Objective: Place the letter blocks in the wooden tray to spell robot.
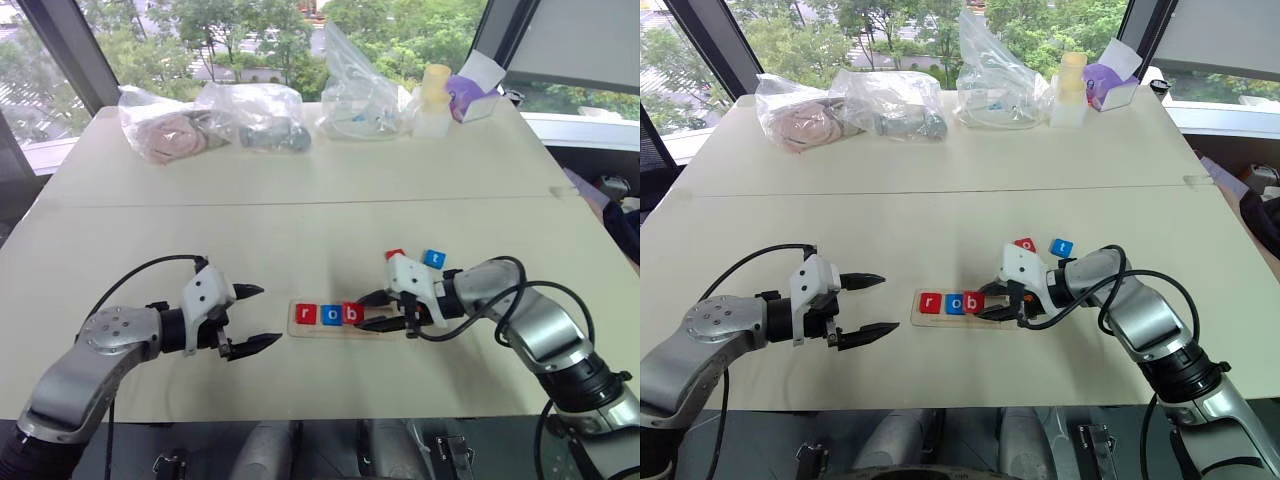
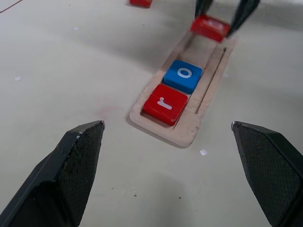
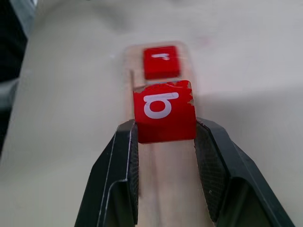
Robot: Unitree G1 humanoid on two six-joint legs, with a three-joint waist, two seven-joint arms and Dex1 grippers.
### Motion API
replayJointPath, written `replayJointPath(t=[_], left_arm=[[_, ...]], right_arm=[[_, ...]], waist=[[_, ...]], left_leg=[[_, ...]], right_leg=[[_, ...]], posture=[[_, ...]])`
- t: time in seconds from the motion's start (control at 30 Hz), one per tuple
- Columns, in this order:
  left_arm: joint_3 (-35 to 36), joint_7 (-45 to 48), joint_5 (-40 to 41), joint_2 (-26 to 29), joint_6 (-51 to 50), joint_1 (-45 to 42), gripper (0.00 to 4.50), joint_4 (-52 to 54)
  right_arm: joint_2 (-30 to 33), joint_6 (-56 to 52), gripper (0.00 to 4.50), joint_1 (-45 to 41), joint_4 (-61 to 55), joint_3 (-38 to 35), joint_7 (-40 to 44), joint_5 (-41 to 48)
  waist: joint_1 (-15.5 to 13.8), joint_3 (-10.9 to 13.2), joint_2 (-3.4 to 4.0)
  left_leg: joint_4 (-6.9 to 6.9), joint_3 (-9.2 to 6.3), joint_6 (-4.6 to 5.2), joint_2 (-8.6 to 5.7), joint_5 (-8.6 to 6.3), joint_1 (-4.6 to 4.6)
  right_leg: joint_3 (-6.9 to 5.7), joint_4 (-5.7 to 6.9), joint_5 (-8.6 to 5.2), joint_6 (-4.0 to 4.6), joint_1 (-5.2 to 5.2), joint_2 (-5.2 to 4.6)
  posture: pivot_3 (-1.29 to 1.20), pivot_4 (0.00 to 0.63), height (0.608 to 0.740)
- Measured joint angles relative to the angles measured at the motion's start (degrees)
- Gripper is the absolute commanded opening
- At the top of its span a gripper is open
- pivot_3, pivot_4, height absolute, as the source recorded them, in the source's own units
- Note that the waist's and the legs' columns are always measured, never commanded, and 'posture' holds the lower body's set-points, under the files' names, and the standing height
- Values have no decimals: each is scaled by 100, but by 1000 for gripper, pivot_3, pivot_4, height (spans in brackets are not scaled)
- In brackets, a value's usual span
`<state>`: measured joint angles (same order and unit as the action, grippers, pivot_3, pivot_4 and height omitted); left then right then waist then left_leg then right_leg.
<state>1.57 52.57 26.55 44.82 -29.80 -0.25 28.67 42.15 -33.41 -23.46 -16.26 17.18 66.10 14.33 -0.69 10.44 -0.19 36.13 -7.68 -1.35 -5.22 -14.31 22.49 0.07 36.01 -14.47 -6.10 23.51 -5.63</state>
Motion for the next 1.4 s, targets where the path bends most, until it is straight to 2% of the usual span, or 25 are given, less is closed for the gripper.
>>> replayJointPath(t=[0.23, 0.83, 0.97, 1.03, 1.07, 1.27, 1.4], left_arm=[[0, -59, 25, -1, -4, 21, 4500, 113], [-42, -155, 29, -15, -5, 41, 4500, 143], [-45, -153, 29, -15, -5, 15, 4500, 143], [-48, -151, 29, -15, -5, 5, 4500, 142], [-56, -151, 28, -15, -5, 1, 4500, 142], [-72, -177, 27, -47, -5, -17, 4500, 142], [-73, -201, 28, -60, -5, -15, 4500, 143]], right_arm=[[-108, 162, 1108, -99, 212, 318, -250, -416], [-62, 257, 1108, -131, 271, 380, -163, -509], [-62, 256, 3045, -131, 271, 386, -157, -513], [-62, 252, 4240, -131, 271, 389, -153, -513], [-61, 252, 4469, -131, 271, 391, -151, -513], [-75, 97, 4469, -210, 241, 302, -177, -387], [-392, -252, 4469, -666, 367, -344, -675, -172]], waist=[[5, 0, 0], [4, 0, 0], [4, 0, 0], [5, 0, 0], [5, 0, 0], [8, 0, 0], [18, 0, 0]], left_leg=[[-1, 0, 0, 0, 0, 0], [-1, 0, 0, 0, 0, 0], [-1, 0, 0, 0, 0, 0], [-1, 0, 0, 0, 0, 0], [-1, 0, 0, 0, 0, 0], [0, 0, 0, 0, 0, 0], [-1, 0, -1, 1, 1, -1]], right_leg=[[0, 2, 4, -8, 2, 3], [-1, 2, 6, -10, 2, 4], [0, 2, 6, -10, 2, 4], [-1, 2, 6, -10, 2, 4], [0, 2, 6, -10, 2, 4], [0, 2, 6, -10, 2, 4], [0, 5, 7, -9, 3, 5]], posture=[[0, 150, 740], [0, 150, 740], [0, 150, 740], [0, 150, 740], [0, 150, 740], [0, 150, 740], [0, 150, 740]])
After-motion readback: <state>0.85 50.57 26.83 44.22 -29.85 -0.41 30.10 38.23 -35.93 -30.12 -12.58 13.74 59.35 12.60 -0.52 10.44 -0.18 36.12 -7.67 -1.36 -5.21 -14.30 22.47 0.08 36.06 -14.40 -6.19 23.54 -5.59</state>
